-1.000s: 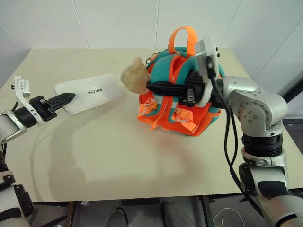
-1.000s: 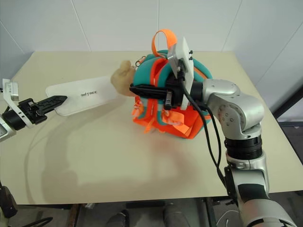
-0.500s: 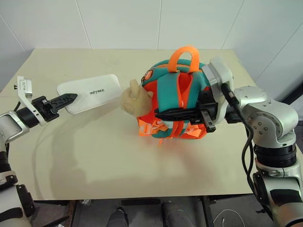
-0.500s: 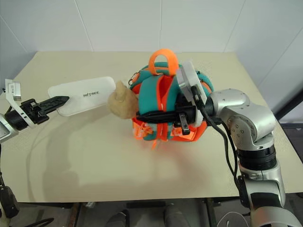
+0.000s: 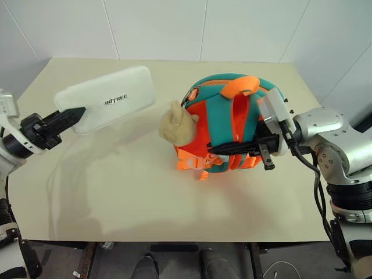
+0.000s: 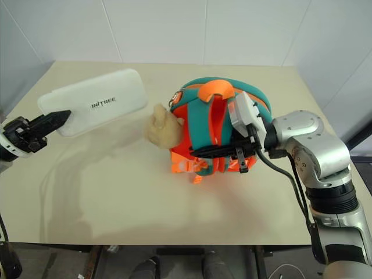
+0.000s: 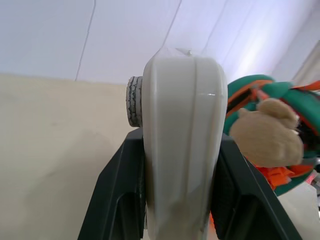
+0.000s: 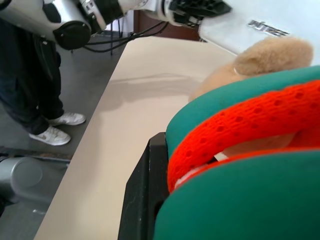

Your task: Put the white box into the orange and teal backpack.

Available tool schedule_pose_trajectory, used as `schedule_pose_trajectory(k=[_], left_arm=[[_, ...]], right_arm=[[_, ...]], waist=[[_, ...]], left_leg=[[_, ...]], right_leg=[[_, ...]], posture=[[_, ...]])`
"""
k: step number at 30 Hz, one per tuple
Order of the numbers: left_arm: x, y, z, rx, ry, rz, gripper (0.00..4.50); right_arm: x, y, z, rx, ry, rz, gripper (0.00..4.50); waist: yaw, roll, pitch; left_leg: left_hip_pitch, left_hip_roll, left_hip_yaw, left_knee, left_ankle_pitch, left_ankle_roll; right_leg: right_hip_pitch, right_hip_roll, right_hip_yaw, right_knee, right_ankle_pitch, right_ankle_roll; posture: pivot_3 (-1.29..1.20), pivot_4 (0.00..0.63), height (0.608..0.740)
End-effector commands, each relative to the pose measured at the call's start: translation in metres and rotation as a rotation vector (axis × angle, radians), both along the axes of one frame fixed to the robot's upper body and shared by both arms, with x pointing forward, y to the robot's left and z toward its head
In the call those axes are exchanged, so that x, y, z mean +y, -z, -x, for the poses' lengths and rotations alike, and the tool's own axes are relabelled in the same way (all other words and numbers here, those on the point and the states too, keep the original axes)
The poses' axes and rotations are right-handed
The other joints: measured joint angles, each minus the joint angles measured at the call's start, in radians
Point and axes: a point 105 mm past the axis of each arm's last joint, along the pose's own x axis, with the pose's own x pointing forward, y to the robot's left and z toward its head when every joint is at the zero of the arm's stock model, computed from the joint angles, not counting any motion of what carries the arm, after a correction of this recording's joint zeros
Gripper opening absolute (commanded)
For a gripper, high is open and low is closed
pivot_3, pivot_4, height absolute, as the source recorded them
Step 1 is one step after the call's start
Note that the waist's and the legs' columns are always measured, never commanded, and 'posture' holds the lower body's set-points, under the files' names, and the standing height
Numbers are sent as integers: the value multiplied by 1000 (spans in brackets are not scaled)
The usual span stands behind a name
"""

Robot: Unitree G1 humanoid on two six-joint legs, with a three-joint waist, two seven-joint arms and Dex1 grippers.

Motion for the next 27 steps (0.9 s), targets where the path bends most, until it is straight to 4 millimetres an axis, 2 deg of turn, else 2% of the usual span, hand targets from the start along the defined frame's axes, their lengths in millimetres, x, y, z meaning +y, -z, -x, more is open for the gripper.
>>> schedule_pose_trajectory(k=[1,4,7,10,15,19,23,27], left_arm=[[-1,-20,15,-92,55,-37,1246],[-3,-25,21,-111,92,-38,1246],[-4,-27,24,-115,116,-42,1246],[-6,-26,25,-108,143,-54,1246],[-8,-31,28,-121,184,-62,1246],[-10,-31,31,-131,226,-63,1246],[-21,-31,43,-140,358,-47,1246],[-27,-21,42,-93,394,-106,1246]], right_arm=[[3,-29,11,-88,-31,-62,0],[8,-36,18,-99,-64,-83,0],[10,-34,26,-88,-102,-72,0],[11,-21,38,-57,-162,-24,0],[8,-11,42,-46,-198,27,0],[2,-5,37,-39,-184,58,0],[-7,5,24,-19,-132,85,0],[-6,5,22,-20,-128,78,0]], waist=[[0,0,0],[-2,1,1],[0,1,1],[0,1,1],[-1,1,1],[0,1,1],[0,1,1],[-1,1,1]], left_leg=[[0,0,0,0,0,0],[0,0,0,0,0,0],[0,1,0,-1,0,0],[0,1,0,-1,0,0],[0,1,0,-1,0,0],[0,1,0,0,0,0],[0,1,0,0,0,0],[0,1,0,0,0,0]], right_leg=[[0,0,0,0,0,0],[0,0,0,0,0,0],[0,0,-1,0,-1,-1],[0,0,-1,0,-1,-1],[0,0,-2,0,-1,-1],[0,0,-2,1,-1,-1],[0,0,-2,1,-1,-1],[0,0,-2,1,-1,-1]], posture=[[0,150,740],[0,150,740],[0,150,740],[0,150,740],[0,150,740],[0,150,740],[0,150,740],[0,150,740]])
